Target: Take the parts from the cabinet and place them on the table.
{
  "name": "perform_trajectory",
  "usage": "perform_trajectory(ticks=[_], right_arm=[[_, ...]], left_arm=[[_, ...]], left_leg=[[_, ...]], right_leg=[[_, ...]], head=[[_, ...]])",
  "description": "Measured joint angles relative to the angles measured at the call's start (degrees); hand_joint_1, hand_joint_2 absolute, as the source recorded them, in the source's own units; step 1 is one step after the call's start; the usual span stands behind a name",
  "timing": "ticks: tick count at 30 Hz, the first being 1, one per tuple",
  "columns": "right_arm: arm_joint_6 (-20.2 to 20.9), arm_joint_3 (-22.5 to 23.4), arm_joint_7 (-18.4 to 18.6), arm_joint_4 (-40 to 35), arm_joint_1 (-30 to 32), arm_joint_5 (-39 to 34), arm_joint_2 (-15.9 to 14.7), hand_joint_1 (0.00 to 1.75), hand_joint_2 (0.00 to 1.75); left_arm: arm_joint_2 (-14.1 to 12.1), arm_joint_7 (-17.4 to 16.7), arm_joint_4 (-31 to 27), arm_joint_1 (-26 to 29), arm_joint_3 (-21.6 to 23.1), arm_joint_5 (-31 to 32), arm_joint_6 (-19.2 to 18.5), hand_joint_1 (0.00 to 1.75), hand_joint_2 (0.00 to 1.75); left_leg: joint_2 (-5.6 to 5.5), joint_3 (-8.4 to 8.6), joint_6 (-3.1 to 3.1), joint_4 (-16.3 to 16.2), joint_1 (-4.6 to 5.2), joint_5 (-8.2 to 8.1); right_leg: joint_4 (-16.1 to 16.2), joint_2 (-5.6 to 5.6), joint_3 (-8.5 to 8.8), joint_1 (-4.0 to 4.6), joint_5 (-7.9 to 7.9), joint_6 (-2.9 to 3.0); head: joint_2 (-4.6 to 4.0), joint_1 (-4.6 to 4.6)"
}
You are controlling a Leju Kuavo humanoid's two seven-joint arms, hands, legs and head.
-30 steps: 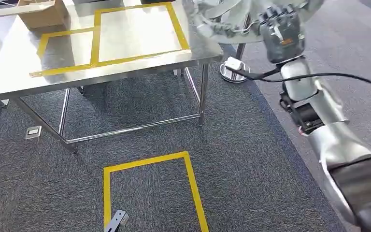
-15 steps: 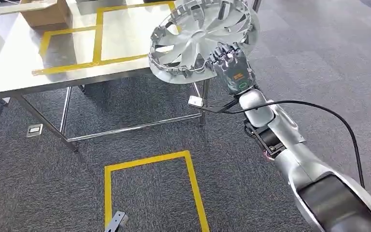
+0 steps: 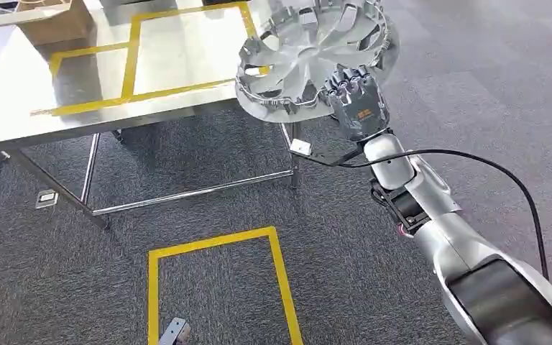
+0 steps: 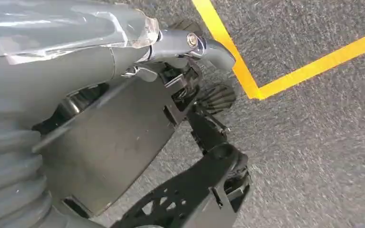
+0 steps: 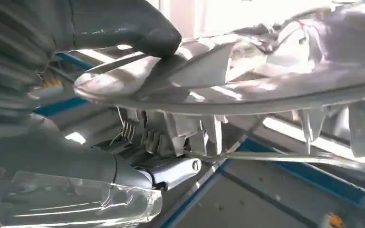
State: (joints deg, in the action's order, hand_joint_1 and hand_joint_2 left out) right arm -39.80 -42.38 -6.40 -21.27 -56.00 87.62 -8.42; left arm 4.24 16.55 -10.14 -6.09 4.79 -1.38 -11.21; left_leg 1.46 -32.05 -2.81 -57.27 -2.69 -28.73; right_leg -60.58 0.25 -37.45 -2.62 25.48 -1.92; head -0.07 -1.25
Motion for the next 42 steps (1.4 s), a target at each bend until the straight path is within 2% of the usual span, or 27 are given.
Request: perform_trajectory(ticks=[2, 5, 6, 7, 9, 11, 12, 13, 15, 17, 18, 20, 21, 22, 24, 25, 26, 27, 28, 30, 32, 36, 37, 38, 39, 40, 42], right_arm=[[0.0, 0.2, -0.2, 0.4, -0.1, -0.2, -0.3, 1.75, 1.75], [0.0, 0.5, -0.4, 0.7, -0.1, -0.3, -0.3, 1.75, 1.75], [0.0, 0.5, -0.5, 0.8, 0.0, -0.3, -0.3, 1.75, 1.75], [0.0, 0.5, -0.6, 0.9, 0.2, -0.2, -0.3, 1.75, 1.75], [0.0, 0.5, -0.7, 0.9, 0.5, -0.2, -0.3, 1.75, 1.75], [0.0, 0.5, -0.6, 1.0, 0.5, -0.1, -0.3, 1.75, 1.75], [0.0, 0.5, -0.5, 1.0, 0.4, 0.0, -0.3, 1.75, 1.75], [0.0, 0.5, -0.5, 1.0, 0.3, 0.1, -0.3, 1.75, 1.75], [-0.1, 0.5, -0.5, 1.0, 0.4, 0.1, -0.5, 1.75, 1.75], [-0.1, 0.4, -0.9, 1.0, 0.7, 0.3, -0.7, 1.75, 1.75], [-0.1, 0.4, -1.1, 1.1, 0.6, 0.4, -0.7, 1.75, 1.75], [-0.1, 0.3, -1.5, 1.3, 0.7, 0.8, -0.6, 1.75, 1.75], [-0.1, 0.1, -1.7, 1.4, 0.7, 0.9, -0.5, 1.75, 1.75], [-0.1, -0.1, -1.9, 1.5, 0.8, 1.0, -0.4, 1.75, 1.75], [-0.1, -0.2, -1.9, 1.8, 1.1, 1.1, -0.3, 1.75, 1.75], [-0.1, -0.3, -1.9, 1.9, 1.1, 1.1, -0.2, 1.75, 1.75], [-0.1, -0.3, -1.9, 1.9, 1.1, 1.2, -0.2, 1.75, 1.75], [-0.1, -0.3, -1.9, 2.0, 1.0, 1.2, 0.0, 1.75, 1.75], [-0.2, -0.4, -1.8, 2.0, 1.0, 1.2, 0.2, 1.75, 1.75], [-0.2, -0.5, -2.0, 2.1, 1.0, 1.2, 0.3, 1.75, 1.75], [-0.2, -0.5, -2.8, 2.2, 1.0, 1.2, 0.5, 1.75, 1.75], [-0.2, -0.5, -2.9, 2.2, 1.0, 1.2, 0.5, 1.75, 1.75], [-0.2, -0.5, -3.5, 2.2, 1.0, 1.3, 1.0, 1.75, 1.75], [-0.2, -0.9, -5.4, 2.3, 1.3, 1.4, 3.9, 1.75, 1.75], [-0.2, -1.1, -5.9, 2.3, 1.7, 1.4, 4.9, 1.75, 1.75], [-0.2, -1.2, -6.3, 2.3, 2.0, 1.4, 5.8, 1.75, 1.75], [-0.2, -1.7, -7.0, 2.3, 2.3, 1.4, 7.8, 1.75, 1.75]], left_arm=[[0.0, 0.0, 0.0, -0.2, 0.0, 0.0, 0.0, 0.00, 1.75], [0.0, 0.0, 0.0, -0.2, 0.0, 0.0, 0.0, 0.00, 1.75], [0.0, 0.0, 0.0, -0.1, 0.0, 0.0, 0.0, 0.00, 1.75], [0.0, 0.0, 0.0, -0.1, 0.0, 0.0, 0.0, 0.00, 1.75], [0.0, 0.1, 0.0, -0.1, 0.0, 0.0, 0.1, 0.00, 1.75], [-0.3, 0.2, 0.0, -0.1, 0.0, 0.0, 0.1, 0.00, 1.75], [-0.4, 0.2, 0.0, -0.1, 0.0, 0.0, 0.1, 0.00, 1.75], [-0.3, 0.2, 0.0, -0.1, 0.0, 0.0, 0.1, 0.00, 1.75], [-0.2, 0.3, 0.0, 0.0, 0.0, 0.0, 0.1, 0.00, 1.75], [-0.2, 0.3, 0.0, -0.1, 0.0, 0.1, 0.1, 0.00, 1.75], [-0.1, 0.3, 0.0, -0.1, 0.0, 0.1, 0.1, 0.00, 1.75], [0.3, 0.3, 0.0, -0.1, 0.0, 0.2, 0.1, 0.00, 1.75], [0.3, 0.3, 0.0, -0.1, 0.0, 0.2, 0.1, 0.00, 1.75], [0.3, 0.3, 0.0, -0.1, 0.0, 0.2, 0.1, 0.00, 1.75], [0.4, 0.3, 0.0, -0.1, 0.0, 0.2, 0.1, 0.00, 1.75], [0.4, 0.3, 0.0, -0.1, 0.0, 0.2, 0.1, 0.00, 1.75], [0.5, 0.3, 0.0, -0.1, 0.0, 0.2, 0.1, 0.00, 1.75], [0.5, 0.3, 0.0, -0.2, 0.0, 0.2, 0.1, 0.00, 1.75], [0.5, 0.3, 0.0, -0.1, 0.0, 0.2, 0.1, 0.00, 1.75], [0.5, 0.3, 0.0, 0.0, 0.0, 0.3, 0.1, 0.00, 1.75], [0.4, 0.3, 0.0, -0.1, 0.0, 0.3, 0.1, 0.00, 1.75], [0.4, 0.3, 0.0, -0.1, 0.0, 0.3, 0.1, 0.00, 1.75], [0.5, 0.3, 0.0, -0.1, 0.0, 0.5, 0.1, 0.00, 1.75], [0.4, 0.3, 0.0, -0.1, 0.0, 0.7, 0.1, 0.00, 1.75], [0.4, 0.3, 0.0, -0.1, 0.0, 0.8, 0.1, 0.00, 1.75], [0.4, 0.3, 0.0, -0.1, 0.0, 0.8, 0.1, 0.00, 1.75], [0.4, 0.3, 0.0, -0.1, 0.0, 0.8, 0.1, 0.00, 1.75]], left_leg=[[-0.40, -1.32, 0.04, -2.3, -0.19, -0.80], [-0.83, -9.61, 0.26, -15.7, 0.42, -5.72], [-0.90, -11.93, 0.40, -18.9, 0.62, -6.35], [-1.03, -13.10, 0.77, -19.3, 0.97, -5.53], [-1.36, -11.53, 2.37, -12.6, 2.04, 0.16], [-1.99, -8.57, 5.19, -3.1, 3.45, 6.50], [-2.00, -8.33, 5.78, -2.6, 3.57, 5.24], [-2.07, -7.22, 5.39, -1.5, 3.85, 4.93], [-2.12, -7.01, 5.33, -1.4, 4.00, 5.08], [-1.96, -5.23, 5.43, 0.2, 3.16, 5.19], [-1.91, -4.81, 5.68, 0.4, 3.08, 5.01], [-1.80, -4.36, 5.75, 0.3, 3.01, 4.34], [-1.79, -4.18, 5.72, 0.3, 3.00, 4.05], [-1.81, -3.83, 5.67, 0.3, 2.96, 3.71], [-2.04, -2.88, 5.38, 0.1, 2.77, 2.92], [-2.11, -2.34, 5.11, -0.1, 2.67, 2.38], [-2.14, -2.11, 4.77, -0.5, 2.67, 1.77], [-2.16, -2.39, 4.40, -0.9, 3.10, 1.44], [-2.15, -2.50, 4.29, -0.9, 3.06, 1.38], [-2.04, -2.29, 4.06, -0.6, 3.04, 1.27], [-2.03, -2.71, 3.52, -0.8, 2.98, 0.48], [-2.03, -2.60, 3.44, -1.0, 2.98, 0.36], [-2.00, -4.12, 2.96, -4.6, 2.97, -1.57], [-1.89, -12.48, 2.37, -19.3, 2.38, -6.09], [-1.84, -12.42, 2.33, -18.1, 2.26, -4.19], [-1.78, -10.95, 2.32, -14.2, 2.15, -1.21], [-1.65, -6.35, 2.35, -3.6, 1.99, 4.83]], right_leg=[[0.1, 0.26, 0.67, 0.04, 0.42, 0.65], [0.2, 0.77, 1.14, 0.71, 1.03, 1.55], [0.2, 1.03, 1.50, 1.08, 1.31, 1.80], [0.2, 1.19, 2.00, 1.45, 1.68, 1.95], [0.2, 1.43, 3.37, 2.25, 2.57, 2.20], [0.4, 1.50, 4.28, 2.31, 3.35, 2.41], [0.6, 1.66, 4.38, 2.64, 3.53, 2.16], [0.7, 1.81, 4.17, 2.32, 3.64, 1.94], [1.4, 1.87, 4.72, 2.09, 3.91, 1.33], [0.4, 1.22, 5.02, 2.40, 4.93, 0.85], [-2.6, 0.91, 3.46, 2.39, 6.28, 0.63], [-12.0, 0.58, -2.17, 2.11, 9.75, -0.05], [-15.8, 0.49, -4.76, 2.06, 10.49, -0.30], [-16.7, 0.42, -6.04, 2.02, 9.67, -0.36], [-10.4, 0.32, -4.16, 1.99, 4.34, -0.37], [-4.5, 0.19, -1.86, 1.96, 0.75, -0.35], [0.7, -0.33, -0.09, 1.92, -1.66, -0.32], [1.2, -0.48, 0.78, 2.29, -0.86, -0.24], [1.4, -0.25, 0.87, 2.29, -0.60, 0.44], [1.4, -0.15, 0.80, 2.43, -0.30, 0.96], [1.9, -0.17, 1.35, 1.75, -0.30, 1.57], [1.9, -0.16, 1.39, 1.79, -0.27, 1.62], [2.0, -0.09, 1.59, 1.69, -0.08, 2.11], [2.0, 0.49, 2.02, 1.64, 0.45, 2.45], [2.0, 0.61, 2.46, 1.59, 0.76, 2.34], [2.0, 0.67, 3.00, 1.54, 1.12, 2.23], [2.0, 0.74, 4.23, 1.29, 1.95, 1.73]], head=[[0.00, 0.18], [0.00, 0.44], [0.00, 0.48], [0.00, 0.42], [0.00, 0.50], [0.00, 0.35], [0.00, 0.02], [0.00, 0.26], [0.00, 0.62], [0.00, 0.44], [0.00, 0.37], [0.00, 0.44], [0.00, 0.46], [0.00, 0.44], [0.00, 0.44], [0.00, 0.44], [0.00, 0.37], [0.00, 0.39], [0.00, 0.42], [0.00, 0.50], [0.00, 0.44], [0.00, 0.42], [0.00, 0.85], [0.00, 0.92], [0.00, 0.85], [0.00, 0.90], [0.00, 0.85]])
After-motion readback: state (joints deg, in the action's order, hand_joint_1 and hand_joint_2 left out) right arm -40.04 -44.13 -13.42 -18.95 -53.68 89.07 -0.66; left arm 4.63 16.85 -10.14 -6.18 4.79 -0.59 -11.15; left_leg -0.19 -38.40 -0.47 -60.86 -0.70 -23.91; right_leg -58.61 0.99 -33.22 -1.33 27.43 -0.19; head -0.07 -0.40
